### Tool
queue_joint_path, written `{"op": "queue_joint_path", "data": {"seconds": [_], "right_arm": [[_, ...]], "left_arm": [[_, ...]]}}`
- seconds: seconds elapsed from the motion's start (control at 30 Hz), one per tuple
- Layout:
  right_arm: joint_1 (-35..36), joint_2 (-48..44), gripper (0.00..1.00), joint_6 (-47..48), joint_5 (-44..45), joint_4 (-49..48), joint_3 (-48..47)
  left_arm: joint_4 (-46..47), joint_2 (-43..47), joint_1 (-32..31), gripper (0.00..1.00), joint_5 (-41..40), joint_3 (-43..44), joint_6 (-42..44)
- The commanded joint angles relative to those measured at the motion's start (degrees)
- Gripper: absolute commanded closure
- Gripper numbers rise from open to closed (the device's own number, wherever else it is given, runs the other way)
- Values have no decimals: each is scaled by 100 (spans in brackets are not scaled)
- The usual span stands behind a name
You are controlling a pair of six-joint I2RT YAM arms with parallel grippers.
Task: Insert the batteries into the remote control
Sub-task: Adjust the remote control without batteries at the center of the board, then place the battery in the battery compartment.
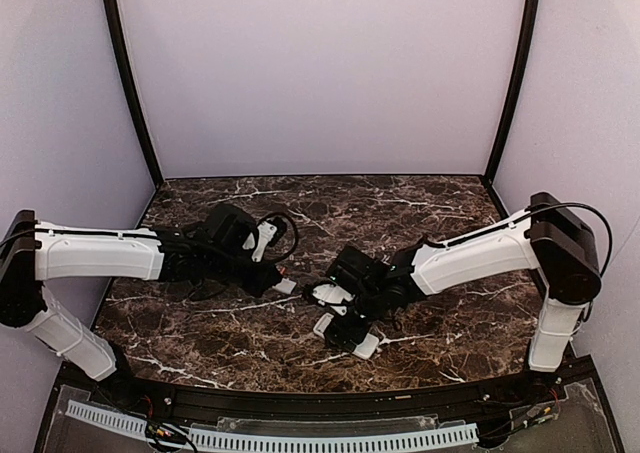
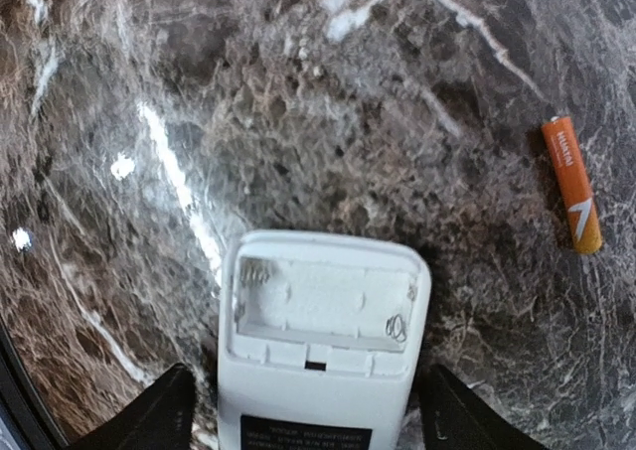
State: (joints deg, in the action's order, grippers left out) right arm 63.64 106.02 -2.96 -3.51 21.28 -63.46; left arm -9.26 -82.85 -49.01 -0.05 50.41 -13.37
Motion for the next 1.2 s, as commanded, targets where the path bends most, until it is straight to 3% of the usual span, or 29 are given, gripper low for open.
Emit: {"op": "queue_joint_path", "data": {"seconds": [0.0,0.3,0.53,1.17], "right_arm": [[-156,-144,17,-180,-338,-38,347],[-181,-1183,18,-361,-654,-251,1491],[-168,-1121,23,-421,-586,-605,1775],[7,-1146,31,-485,-528,-834,2005]], "left_arm": [[131,-214,-9,100,332,-57,-221],[483,-782,-575,100,84,156,-560],[754,-1296,-1020,100,-185,342,-911],[1437,-1748,-1244,99,89,372,-1079]]}}
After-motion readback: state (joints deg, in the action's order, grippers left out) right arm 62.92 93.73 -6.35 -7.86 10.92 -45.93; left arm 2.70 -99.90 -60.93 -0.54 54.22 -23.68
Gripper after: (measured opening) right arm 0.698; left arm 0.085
